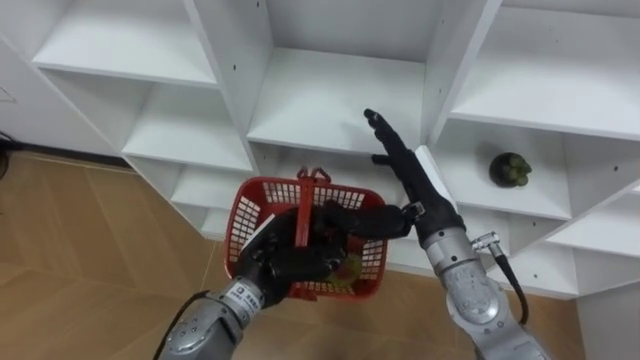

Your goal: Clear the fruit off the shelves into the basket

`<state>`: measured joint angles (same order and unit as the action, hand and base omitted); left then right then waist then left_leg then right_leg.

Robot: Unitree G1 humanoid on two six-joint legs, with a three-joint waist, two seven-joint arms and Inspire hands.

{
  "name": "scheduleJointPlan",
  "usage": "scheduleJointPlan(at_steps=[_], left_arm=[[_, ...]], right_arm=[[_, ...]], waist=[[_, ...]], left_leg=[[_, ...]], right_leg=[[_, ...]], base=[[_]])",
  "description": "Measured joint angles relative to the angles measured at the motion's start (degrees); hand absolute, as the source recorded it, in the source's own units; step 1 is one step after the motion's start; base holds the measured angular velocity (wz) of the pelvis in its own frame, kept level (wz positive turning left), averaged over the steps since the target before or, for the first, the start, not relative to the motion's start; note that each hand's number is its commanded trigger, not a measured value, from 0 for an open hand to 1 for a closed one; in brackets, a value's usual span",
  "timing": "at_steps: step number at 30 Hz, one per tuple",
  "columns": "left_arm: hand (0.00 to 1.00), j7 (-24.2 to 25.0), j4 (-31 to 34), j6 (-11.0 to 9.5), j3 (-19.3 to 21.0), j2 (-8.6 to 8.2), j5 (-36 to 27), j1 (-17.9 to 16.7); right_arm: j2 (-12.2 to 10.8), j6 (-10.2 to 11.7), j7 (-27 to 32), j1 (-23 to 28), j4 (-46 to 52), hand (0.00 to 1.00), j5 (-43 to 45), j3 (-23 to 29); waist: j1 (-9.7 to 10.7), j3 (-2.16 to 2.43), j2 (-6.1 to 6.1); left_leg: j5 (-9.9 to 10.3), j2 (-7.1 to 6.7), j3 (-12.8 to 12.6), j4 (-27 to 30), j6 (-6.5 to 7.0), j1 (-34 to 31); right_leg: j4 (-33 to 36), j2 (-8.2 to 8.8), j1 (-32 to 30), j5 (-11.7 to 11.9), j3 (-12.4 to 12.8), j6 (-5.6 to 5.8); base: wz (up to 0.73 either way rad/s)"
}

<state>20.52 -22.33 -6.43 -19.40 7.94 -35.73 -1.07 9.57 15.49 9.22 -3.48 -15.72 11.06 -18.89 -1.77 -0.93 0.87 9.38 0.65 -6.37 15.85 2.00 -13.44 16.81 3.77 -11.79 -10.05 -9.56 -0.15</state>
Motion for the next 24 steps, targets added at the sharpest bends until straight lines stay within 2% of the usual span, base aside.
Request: scheduleJointPlan(at_steps=[5, 7, 10, 14, 24], left_arm=[[1.0, 0.0, 0.2, 0.0, 0.1, -0.3, -0.2, 0.0], [1.0, 0.0, 0.2, 0.0, 0.2, -0.3, -0.2, 0.0], [1.0, 0.0, 0.2, 0.0, 0.2, -0.37, 0.0, 0.0], [1.0, 0.0, 0.2, 0.0, 0.7, -0.19, 2.8, 0.0], [1.0, -0.5, 0.7, 0.0, 1.1, 1.12, 9.1, -1.7]], right_arm=[[0.0, 0.1, 0.0, 0.0, 0.4, 0.0, 0.0, 0.2], [-0.1, 0.1, 0.1, 0.0, 0.4, 0.0, 0.0, 0.1], [-0.1, 0.1, 0.1, 0.6, 0.5, 0.0, -1.8, 0.1], [-0.1, 0.1, 0.1, 1.2, 0.4, 0.0, -2.4, 0.4], [0.1, 3.3, 3.6, 3.5, -3.7, 0.0, -2.8, 0.5]], waist=[[0.0, 0.04, 0.02], [-0.2, 0.07, 0.03], [-0.1, 0.17, 0.16], [0.2, 0.27, 0.32], [1.4, 0.32, 0.33]], left_leg=[[0.0, 0.03, -0.5, 0.0, 0.02, 0.2], [0.0, 0.1, -1.1, -0.1, 0.02, 0.6], [0.0, 0.23, -1.5, -0.2, 0.01, 1.0], [0.0, 0.47, -1.5, -0.3, -0.07, 1.5], [-0.1, 0.51, -1.5, -0.5, -0.17, 2.6]], right_leg=[[0.2, -0.16, -0.1, 0.0, 0.3, 0.0], [0.3, -0.46, -0.2, 0.0, 1.4, -0.02], [0.0, -0.69, 0.2, 0.2, 1.8, -0.05], [-0.4, -0.94, 0.9, 0.3, 1.6, -0.2], [-1.2, -1.0, 2.0, 0.5, 1.9, -0.27]], base=[[-0.06], [-0.14], [-0.09], [-0.01], [0.0]])
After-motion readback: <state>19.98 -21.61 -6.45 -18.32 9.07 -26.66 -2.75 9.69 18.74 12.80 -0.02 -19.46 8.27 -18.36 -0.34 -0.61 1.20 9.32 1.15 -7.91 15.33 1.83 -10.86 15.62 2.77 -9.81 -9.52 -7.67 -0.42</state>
